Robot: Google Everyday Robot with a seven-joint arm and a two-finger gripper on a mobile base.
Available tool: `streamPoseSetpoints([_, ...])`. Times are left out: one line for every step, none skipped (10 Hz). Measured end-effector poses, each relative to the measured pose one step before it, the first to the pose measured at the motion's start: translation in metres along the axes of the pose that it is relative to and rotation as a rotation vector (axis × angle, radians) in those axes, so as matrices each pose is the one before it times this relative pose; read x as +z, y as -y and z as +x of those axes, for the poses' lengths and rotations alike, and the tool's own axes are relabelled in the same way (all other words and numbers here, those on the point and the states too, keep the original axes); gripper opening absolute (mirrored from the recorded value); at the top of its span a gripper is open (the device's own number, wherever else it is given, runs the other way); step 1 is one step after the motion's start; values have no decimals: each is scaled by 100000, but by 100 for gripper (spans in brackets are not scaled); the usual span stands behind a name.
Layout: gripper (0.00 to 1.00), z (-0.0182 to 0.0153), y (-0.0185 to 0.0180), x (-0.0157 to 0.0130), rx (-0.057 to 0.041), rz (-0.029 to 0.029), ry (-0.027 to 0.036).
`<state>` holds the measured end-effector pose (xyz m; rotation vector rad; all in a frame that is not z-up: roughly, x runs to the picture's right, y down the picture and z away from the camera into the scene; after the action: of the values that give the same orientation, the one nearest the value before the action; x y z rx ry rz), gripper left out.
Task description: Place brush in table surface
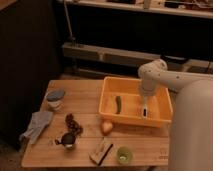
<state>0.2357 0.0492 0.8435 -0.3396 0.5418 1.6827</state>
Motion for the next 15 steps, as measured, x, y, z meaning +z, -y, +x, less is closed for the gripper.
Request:
streamPoseSetpoints([0,-454,-613,-2014,-2324,-1193,2614])
streamPoseSetpoints([0,-314,-737,-1580,-1864,-1116,1939])
streamPoseSetpoints([0,-207,-609,-1360,-1216,-1212,1591])
streamPoseSetpoints([0,-410,-612,-1717,-1877,-1132,2650])
streamPoseSetpoints([0,-801,-976,-1923,-2924,-1570,3088])
streamPoseSetpoints([0,-711,-1177,-1020,-2115,-2166,1265])
streamPoseSetpoints([0,-766,-1576,-624,-2563,-3280,181])
streamPoseSetpoints([0,-1089,-1910,-470,-3799,-3906,3])
streamPoseSetpoints([0,-908,-1640,-270,-3068,-3334,-295])
streamPoseSetpoints([0,-543,-1112,-26,-2016,-2147,-422])
streamPoseSetpoints([0,-1000,-2191,162,-3794,-3346,-968])
streamPoseSetpoints([0,-699,-1617,211,-2557,-2140,-703])
streamPoseSetpoints([0,-931,-1890,324,-3068,-1945,-832])
streamPoseSetpoints([0,-923,-1658,497,-2548,-1769,-1244])
streamPoseSetpoints([0,-982,-1634,571,-2388,-2161,-1555])
